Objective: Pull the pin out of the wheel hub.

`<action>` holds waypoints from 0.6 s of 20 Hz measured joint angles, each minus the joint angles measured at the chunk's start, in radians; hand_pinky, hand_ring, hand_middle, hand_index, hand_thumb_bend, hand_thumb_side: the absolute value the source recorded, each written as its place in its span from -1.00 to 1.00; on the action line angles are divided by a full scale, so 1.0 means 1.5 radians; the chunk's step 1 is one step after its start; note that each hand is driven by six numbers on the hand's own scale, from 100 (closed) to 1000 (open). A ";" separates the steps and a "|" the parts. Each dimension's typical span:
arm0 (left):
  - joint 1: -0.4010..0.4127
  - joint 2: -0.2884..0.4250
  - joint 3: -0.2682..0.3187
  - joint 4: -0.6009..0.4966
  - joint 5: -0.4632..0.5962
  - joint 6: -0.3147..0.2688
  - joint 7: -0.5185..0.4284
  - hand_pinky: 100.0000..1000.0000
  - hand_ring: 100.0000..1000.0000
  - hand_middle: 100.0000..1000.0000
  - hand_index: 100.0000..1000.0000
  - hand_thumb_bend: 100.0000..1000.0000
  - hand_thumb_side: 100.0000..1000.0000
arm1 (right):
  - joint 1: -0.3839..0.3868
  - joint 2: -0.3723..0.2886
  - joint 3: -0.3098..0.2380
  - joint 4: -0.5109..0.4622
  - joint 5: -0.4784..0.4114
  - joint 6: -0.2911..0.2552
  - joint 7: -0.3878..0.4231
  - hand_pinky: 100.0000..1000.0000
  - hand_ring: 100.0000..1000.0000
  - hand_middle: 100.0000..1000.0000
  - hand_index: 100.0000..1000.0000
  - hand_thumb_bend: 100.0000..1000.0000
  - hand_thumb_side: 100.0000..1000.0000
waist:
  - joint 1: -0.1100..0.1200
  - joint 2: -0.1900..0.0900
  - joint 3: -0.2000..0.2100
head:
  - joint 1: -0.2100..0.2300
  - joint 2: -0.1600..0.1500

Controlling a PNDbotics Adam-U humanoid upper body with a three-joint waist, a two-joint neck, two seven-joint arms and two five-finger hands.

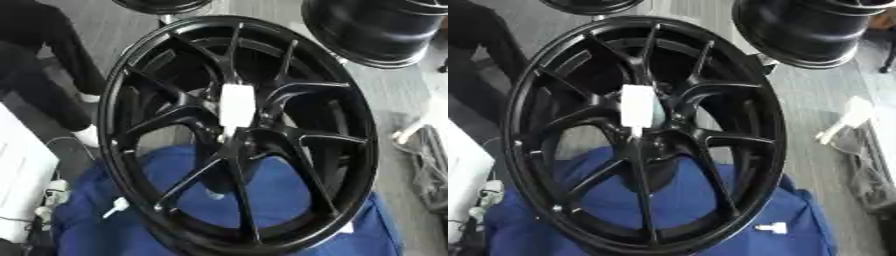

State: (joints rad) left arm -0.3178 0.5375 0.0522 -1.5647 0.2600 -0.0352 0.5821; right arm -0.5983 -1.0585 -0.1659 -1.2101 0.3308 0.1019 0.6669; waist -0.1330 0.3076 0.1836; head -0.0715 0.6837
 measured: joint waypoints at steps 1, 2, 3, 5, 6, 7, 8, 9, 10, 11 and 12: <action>0.000 0.000 0.000 0.000 0.000 0.000 0.000 0.41 0.50 0.32 0.28 -0.54 0.57 | -0.002 0.001 -0.001 0.001 0.001 -0.003 -0.003 0.77 0.75 0.72 0.86 0.23 -0.49 | 0.001 0.000 0.000 | 0.000 0.000; 0.000 0.000 0.000 0.000 0.000 0.000 0.000 0.41 0.50 0.32 0.28 -0.54 0.57 | -0.005 0.003 -0.002 0.002 0.003 -0.006 -0.007 0.77 0.75 0.72 0.86 0.22 -0.47 | 0.002 0.000 0.000 | 0.000 0.000; 0.000 0.000 0.000 0.000 0.000 0.000 0.000 0.41 0.50 0.32 0.28 -0.54 0.57 | -0.008 0.005 -0.002 0.002 0.003 -0.008 -0.012 0.75 0.71 0.68 0.83 0.22 -0.48 | 0.002 0.000 0.000 | 0.000 0.000; 0.000 0.000 0.000 0.000 0.000 0.000 0.000 0.41 0.50 0.32 0.28 -0.54 0.57 | -0.016 0.008 -0.006 0.001 -0.001 -0.010 -0.034 0.73 0.63 0.59 0.77 0.13 -0.42 | 0.002 0.000 0.000 | -0.001 0.000; 0.000 0.000 0.000 0.000 0.000 0.000 0.000 0.41 0.50 0.32 0.28 -0.54 0.57 | -0.021 0.012 -0.008 -0.001 -0.009 -0.010 -0.052 0.71 0.58 0.51 0.72 0.01 -0.35 | 0.002 0.000 0.000 | -0.001 0.000; 0.000 0.000 0.000 0.000 0.000 0.000 0.000 0.41 0.50 0.32 0.28 -0.54 0.57 | -0.026 0.015 -0.008 -0.004 -0.023 -0.008 -0.077 0.70 0.53 0.46 0.68 -0.07 -0.31 | 0.002 0.000 0.000 | -0.001 0.000; 0.000 0.000 0.000 0.000 0.000 0.000 0.000 0.41 0.50 0.32 0.28 -0.54 0.57 | -0.030 0.019 -0.008 -0.007 -0.040 -0.005 -0.106 0.70 0.53 0.46 0.68 -0.07 -0.31 | 0.002 0.000 0.000 | -0.001 0.000; 0.000 0.000 0.000 0.000 0.000 0.000 0.000 0.41 0.50 0.32 0.28 -0.54 0.57 | -0.036 0.024 -0.008 -0.011 -0.062 -0.001 -0.140 0.70 0.50 0.42 0.66 -0.20 -0.26 | 0.002 0.000 0.000 | -0.001 0.000; 0.000 0.000 0.000 0.000 0.000 0.000 0.000 0.41 0.50 0.32 0.28 -0.54 0.57 | -0.041 0.030 -0.007 -0.014 -0.087 0.005 -0.176 0.70 0.50 0.42 0.66 -0.20 -0.26 | 0.002 0.000 0.001 | -0.001 0.000; -0.001 0.000 0.000 0.000 0.000 0.000 0.000 0.41 0.50 0.32 0.27 -0.54 0.57 | -0.046 0.036 -0.003 -0.018 -0.113 0.011 -0.213 0.70 0.47 0.40 0.66 -0.22 -0.28 | 0.002 0.000 0.002 | -0.001 0.000; -0.001 0.000 0.000 0.000 0.000 0.000 0.000 0.41 0.50 0.32 0.27 -0.54 0.57 | -0.053 0.044 0.002 -0.023 -0.139 0.018 -0.250 0.71 0.46 0.39 0.67 -0.22 -0.31 | 0.003 0.000 0.003 | -0.001 0.000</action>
State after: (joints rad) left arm -0.3195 0.5375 0.0520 -1.5647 0.2600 -0.0346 0.5818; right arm -0.6773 -0.9927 -0.1634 -1.2442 0.1219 0.1285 0.2921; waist -0.1289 0.3076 0.1875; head -0.0734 0.6830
